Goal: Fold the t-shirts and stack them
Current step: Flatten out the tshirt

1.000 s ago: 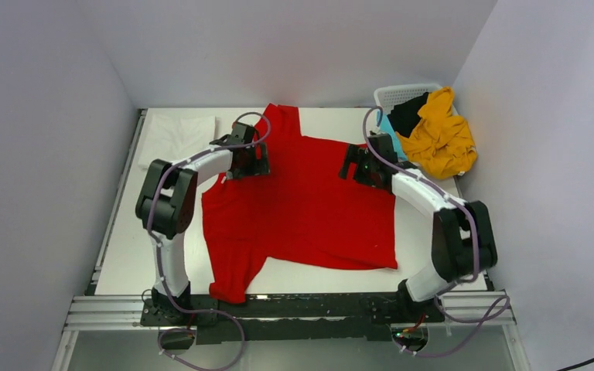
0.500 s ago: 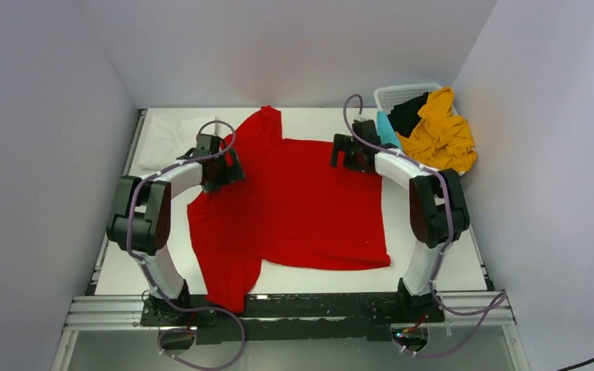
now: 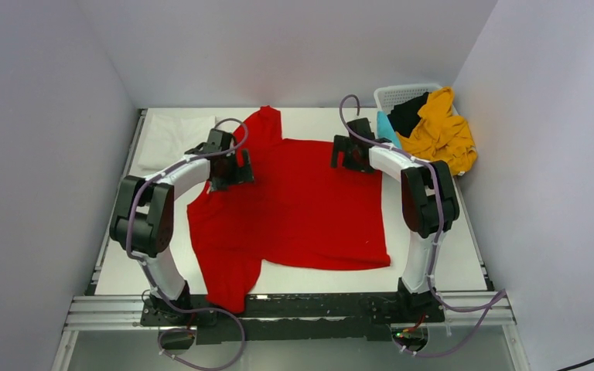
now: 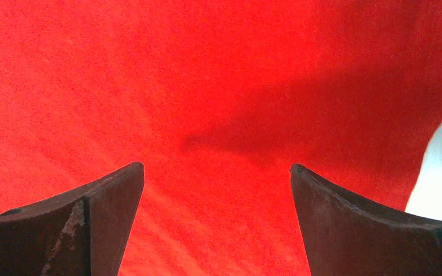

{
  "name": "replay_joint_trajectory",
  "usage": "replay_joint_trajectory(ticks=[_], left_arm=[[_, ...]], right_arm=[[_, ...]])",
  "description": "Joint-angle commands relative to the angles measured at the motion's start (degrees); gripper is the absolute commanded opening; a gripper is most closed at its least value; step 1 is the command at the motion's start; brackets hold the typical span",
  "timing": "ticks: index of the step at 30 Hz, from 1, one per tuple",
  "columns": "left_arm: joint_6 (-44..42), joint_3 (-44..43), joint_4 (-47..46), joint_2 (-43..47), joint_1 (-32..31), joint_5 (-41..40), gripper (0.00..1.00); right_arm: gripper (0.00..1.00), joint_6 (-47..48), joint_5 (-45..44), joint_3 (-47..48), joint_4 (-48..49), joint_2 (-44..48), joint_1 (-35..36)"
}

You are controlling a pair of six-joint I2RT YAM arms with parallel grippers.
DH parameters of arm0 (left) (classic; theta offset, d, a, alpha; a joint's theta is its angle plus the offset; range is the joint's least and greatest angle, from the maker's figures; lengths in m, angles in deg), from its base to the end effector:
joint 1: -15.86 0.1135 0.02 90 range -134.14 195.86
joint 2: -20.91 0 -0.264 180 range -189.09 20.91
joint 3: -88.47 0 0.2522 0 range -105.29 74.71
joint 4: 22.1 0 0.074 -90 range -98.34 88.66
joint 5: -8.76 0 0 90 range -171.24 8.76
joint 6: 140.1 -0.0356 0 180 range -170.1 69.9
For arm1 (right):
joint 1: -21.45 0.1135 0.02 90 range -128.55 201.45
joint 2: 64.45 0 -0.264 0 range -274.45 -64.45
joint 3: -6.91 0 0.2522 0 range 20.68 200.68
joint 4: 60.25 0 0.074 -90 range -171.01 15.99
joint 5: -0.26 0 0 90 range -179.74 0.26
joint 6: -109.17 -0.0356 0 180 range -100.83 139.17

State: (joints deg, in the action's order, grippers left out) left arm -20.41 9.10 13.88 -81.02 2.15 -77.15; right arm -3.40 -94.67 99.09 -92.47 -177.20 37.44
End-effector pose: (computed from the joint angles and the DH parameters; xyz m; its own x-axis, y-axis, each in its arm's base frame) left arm 0.3536 -0.0889 0.1816 -0.8549 -0.3000 -0.4233 -0.1737 0.9343 -0.3114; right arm 0.4088 0.1140 0.1812 -0.7931 0.1705 -0.5847 0.0866 0.9818 0.1689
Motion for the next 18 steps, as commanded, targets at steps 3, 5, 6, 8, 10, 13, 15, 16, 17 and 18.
replay_joint_trajectory(ticks=[3, 5, 6, 8, 10, 13, 15, 16, 17, 18], left_arm=[[-2.54, -7.0, 3.9, -1.85, -3.69, -1.63, 0.99], [-2.41, -9.54, 4.87, -5.61, -3.69, -1.16, 0.99], [-2.36, -10.65, 4.99, -7.3, -3.67, -0.83, 0.99], [-2.29, -13.15, 5.71, -10.49, -3.62, -0.22, 0.99], [-2.39, -16.38, 6.61, -13.47, -3.61, -0.04, 0.99], [-2.04, -20.02, 7.15, -17.36, -3.27, -0.19, 0.99], [-1.63, -23.05, 7.81, -20.13, -2.65, 0.87, 1.0], [-1.41, -24.46, 7.99, -21.37, -2.31, 1.28, 0.99], [-1.2, -25.67, 7.89, -22.48, -1.98, 1.59, 0.99], [-1.17, -26.84, 7.67, -23.4, -1.61, 2.01, 0.99]], right_arm=[[1.0, -1.54, -4.73, -1.32, -4.68, -1.78, 0.17], [1.0, -1.44, -4.39, 0.82, -5.89, -4.32, -0.15], [1.0, -1.43, -4.0, 1.96, -6.25, -5.53, -0.29], [1.0, -1.27, -3.3, 4.54, -6.9, -7.97, -0.78], [1.0, -0.97, -3.1, 7.03, -7.07, -10.25, -1.29], [1.0, -0.67, -2.7, 12.17, -8.19, -13.64, -2.49], [1.0, -0.51, -2.13, 15.73, -9.18, -15.97, -3.36], [1.0, -0.28, -1.77, 17.08, -9.27, -16.91, -3.7], [1.0, 0.14, -1.6, 18.48, -8.94, -17.8, -4.07], [1.0, 0.88, -1.45, 19.9, -8.54, -18.53, -4.19]])
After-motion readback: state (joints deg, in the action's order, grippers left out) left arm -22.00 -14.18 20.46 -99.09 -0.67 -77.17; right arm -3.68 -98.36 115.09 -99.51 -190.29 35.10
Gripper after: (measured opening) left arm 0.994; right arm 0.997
